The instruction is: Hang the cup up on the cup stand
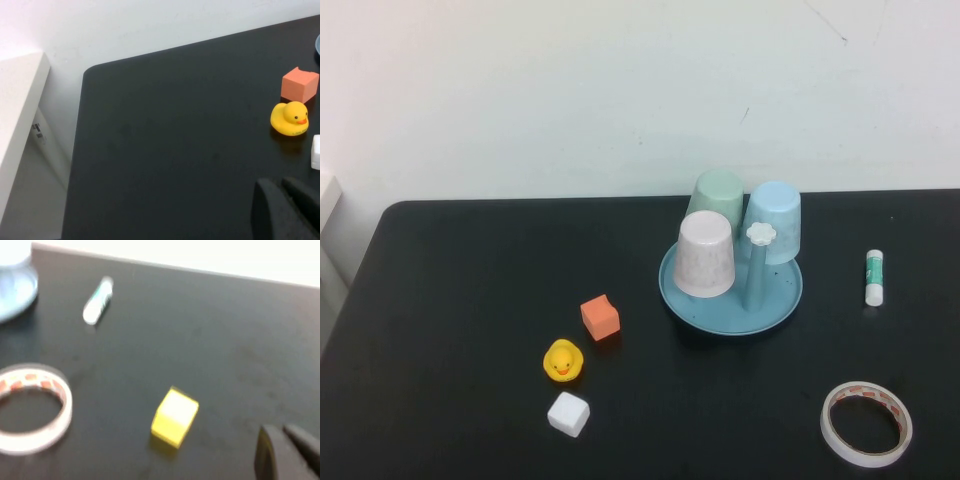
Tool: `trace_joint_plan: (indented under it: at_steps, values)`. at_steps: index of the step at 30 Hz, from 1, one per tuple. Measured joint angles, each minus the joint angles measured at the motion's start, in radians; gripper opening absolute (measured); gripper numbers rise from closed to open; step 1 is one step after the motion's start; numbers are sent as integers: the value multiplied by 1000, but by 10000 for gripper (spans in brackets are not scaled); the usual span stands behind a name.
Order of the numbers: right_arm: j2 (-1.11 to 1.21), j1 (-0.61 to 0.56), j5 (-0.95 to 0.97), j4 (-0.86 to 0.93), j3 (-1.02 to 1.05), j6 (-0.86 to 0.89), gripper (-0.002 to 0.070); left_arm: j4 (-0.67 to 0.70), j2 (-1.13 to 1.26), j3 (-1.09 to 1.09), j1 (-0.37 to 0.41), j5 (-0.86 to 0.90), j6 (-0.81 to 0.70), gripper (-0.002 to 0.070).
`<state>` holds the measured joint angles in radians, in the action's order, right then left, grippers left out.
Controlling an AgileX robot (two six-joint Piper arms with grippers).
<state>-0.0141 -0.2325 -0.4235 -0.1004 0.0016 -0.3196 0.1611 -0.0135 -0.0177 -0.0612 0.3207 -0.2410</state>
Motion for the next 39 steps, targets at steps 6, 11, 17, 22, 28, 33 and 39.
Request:
trace_joint_plan:
  at_steps: [6,11,17,22,28,33,39]
  values:
    - [0,0,75,-2,14,-2,-1,3,0,0,0,0,2,0]
    - [0,21,76,50,14,32,-1,3,0,0,0,0,2,0]
    - [0,44,76,88,14,133,-1,5,0,0,0,0,2,0]
    - [0,44,76,92,14,188,-1,5,0,0,0,0,2,0]
    - [0,75,76,141,14,262,-1,5,0,0,0,0,2,0]
    - [0,140,74,168,14,320,-1,5,0,0,0,0,4,0]
    - [0,141,74,172,14,333,-1,5,0,0,0,0,4,0]
